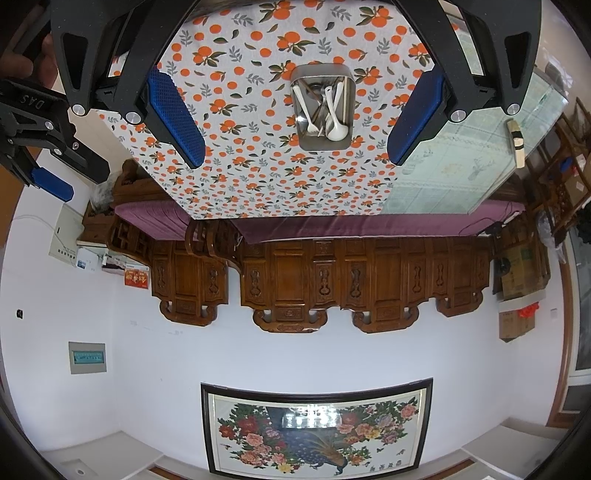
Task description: Organize utensils
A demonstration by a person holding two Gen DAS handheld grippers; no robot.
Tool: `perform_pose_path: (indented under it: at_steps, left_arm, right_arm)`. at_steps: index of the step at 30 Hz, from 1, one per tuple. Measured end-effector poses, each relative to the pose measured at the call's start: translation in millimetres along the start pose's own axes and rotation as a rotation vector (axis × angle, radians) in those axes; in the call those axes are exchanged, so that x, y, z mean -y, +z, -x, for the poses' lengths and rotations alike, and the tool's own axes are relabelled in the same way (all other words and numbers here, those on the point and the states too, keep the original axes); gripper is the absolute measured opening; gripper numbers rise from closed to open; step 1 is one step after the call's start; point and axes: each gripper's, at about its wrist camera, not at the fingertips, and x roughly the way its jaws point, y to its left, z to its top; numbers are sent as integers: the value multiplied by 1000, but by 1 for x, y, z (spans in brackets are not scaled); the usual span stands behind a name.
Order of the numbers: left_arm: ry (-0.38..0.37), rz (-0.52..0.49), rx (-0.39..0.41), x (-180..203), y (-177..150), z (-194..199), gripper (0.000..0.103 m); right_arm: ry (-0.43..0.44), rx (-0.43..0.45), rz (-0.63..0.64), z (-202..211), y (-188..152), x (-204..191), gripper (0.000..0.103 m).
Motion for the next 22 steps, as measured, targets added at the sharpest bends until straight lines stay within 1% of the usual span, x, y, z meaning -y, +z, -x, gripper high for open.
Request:
perform_pose_path:
  at_steps: [22]
  left_arm:
    - [-3, 2, 4, 1, 2, 3, 95]
  right_arm:
    - [0, 0, -1, 0, 0, 0, 100]
